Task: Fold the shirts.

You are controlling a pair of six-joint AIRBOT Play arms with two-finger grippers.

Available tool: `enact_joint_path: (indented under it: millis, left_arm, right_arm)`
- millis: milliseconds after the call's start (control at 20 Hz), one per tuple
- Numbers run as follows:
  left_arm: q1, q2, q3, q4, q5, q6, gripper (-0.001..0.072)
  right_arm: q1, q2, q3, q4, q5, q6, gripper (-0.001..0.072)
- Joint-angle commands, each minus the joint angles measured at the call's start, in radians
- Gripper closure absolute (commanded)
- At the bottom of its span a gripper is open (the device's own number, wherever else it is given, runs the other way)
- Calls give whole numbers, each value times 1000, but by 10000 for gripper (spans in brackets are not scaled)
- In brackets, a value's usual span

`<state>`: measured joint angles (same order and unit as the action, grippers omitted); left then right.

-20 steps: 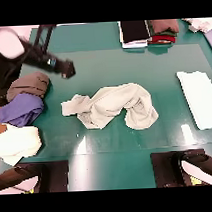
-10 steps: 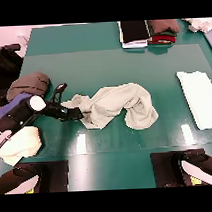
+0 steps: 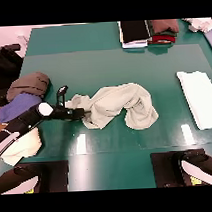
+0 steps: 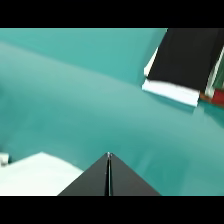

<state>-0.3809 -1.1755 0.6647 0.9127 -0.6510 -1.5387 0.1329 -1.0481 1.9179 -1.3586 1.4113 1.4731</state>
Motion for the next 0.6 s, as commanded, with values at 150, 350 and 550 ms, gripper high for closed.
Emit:
enact_joint_path:
  millis: [150, 350, 550]
  left_arm:
    - [153, 66, 224, 167, -129, 6, 683]
    - [185, 85, 309, 293, -200, 6, 683]
    - [185, 84, 311, 291, -203, 2, 683]
  right_arm:
    - [-146, 114, -400, 2, 126, 0, 697]
    - [-351, 201, -933, 15, 75, -11, 291]
    - [-402, 150, -1329, 297, -81, -147, 118]
